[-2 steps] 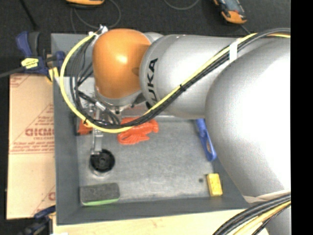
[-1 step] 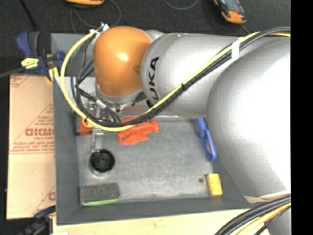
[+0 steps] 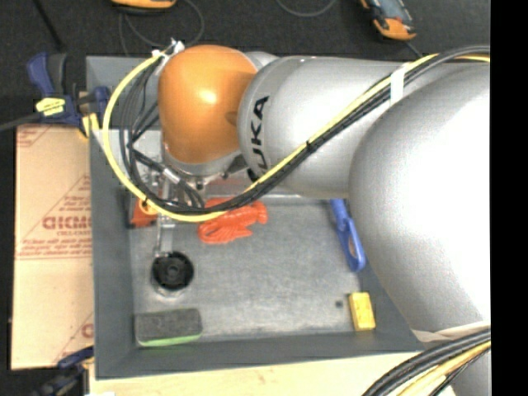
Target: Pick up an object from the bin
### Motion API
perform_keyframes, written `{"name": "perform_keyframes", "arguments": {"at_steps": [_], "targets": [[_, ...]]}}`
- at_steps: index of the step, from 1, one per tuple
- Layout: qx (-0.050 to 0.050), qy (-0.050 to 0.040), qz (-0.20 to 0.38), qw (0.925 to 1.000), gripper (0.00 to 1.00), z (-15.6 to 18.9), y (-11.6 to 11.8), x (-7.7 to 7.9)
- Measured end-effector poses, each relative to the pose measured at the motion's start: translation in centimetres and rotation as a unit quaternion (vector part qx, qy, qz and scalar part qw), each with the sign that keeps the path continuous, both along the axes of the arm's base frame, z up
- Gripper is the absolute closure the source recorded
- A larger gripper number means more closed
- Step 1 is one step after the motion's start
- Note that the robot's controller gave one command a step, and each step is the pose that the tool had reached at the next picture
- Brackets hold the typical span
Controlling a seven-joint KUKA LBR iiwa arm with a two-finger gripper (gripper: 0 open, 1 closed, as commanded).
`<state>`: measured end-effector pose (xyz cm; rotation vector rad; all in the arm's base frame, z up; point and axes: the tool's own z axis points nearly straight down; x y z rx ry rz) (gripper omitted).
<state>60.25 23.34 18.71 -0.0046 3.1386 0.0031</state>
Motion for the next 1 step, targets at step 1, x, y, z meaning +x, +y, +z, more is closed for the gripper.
{"name": "perform_keyframes", "arguments": {"at_steps": [1], "targets": [[0.0, -0.0037, 0.034, 0.9994, 0.0, -5.95, -0.91, 1.12]]}}
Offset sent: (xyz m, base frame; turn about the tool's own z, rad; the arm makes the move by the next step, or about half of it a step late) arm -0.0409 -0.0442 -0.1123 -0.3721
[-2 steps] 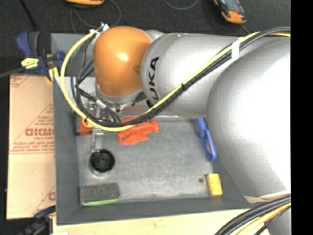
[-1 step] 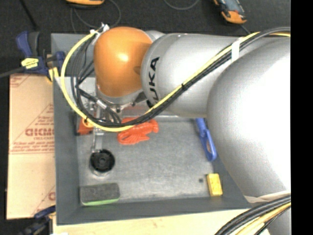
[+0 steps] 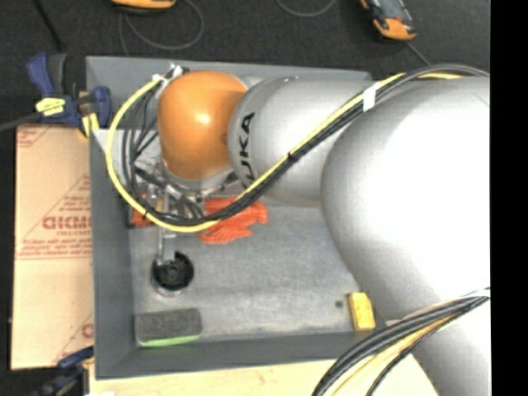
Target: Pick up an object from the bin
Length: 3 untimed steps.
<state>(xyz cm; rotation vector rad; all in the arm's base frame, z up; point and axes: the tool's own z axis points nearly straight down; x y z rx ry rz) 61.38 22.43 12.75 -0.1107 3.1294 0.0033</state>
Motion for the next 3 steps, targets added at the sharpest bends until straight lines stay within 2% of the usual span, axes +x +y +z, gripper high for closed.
{"name": "perform_keyframes", "arguments": {"at_steps": [1, 2, 3], "targets": [[-0.002, 0.0036, 0.105, 0.9944, 0.0, -3.7, -2.1, -2.9], [-0.001, 0.0019, 0.183, 0.9831, 1.0, -5.0, -4.7, -2.0], [-0.001, 0.0019, 0.183, 0.9832, 1.0, -5.0, -4.7, -1.9]]}}
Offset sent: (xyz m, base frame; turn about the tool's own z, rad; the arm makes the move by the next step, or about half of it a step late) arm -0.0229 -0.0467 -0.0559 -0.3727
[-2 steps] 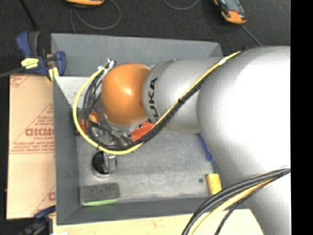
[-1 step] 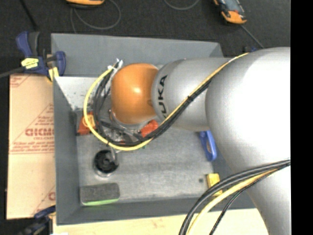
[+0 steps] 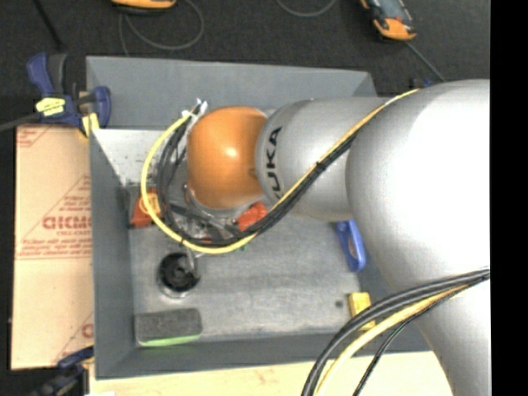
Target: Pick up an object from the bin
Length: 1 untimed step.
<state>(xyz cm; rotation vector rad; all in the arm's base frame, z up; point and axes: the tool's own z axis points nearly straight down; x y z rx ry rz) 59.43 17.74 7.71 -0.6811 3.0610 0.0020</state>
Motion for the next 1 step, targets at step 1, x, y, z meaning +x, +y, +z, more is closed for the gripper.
{"name": "perform_keyframes", "arguments": {"at_steps": [1], "targets": [[0.0, -0.0033, 0.0, 1.0, 1.0, 16.36, 0.21, 0.96]]}}
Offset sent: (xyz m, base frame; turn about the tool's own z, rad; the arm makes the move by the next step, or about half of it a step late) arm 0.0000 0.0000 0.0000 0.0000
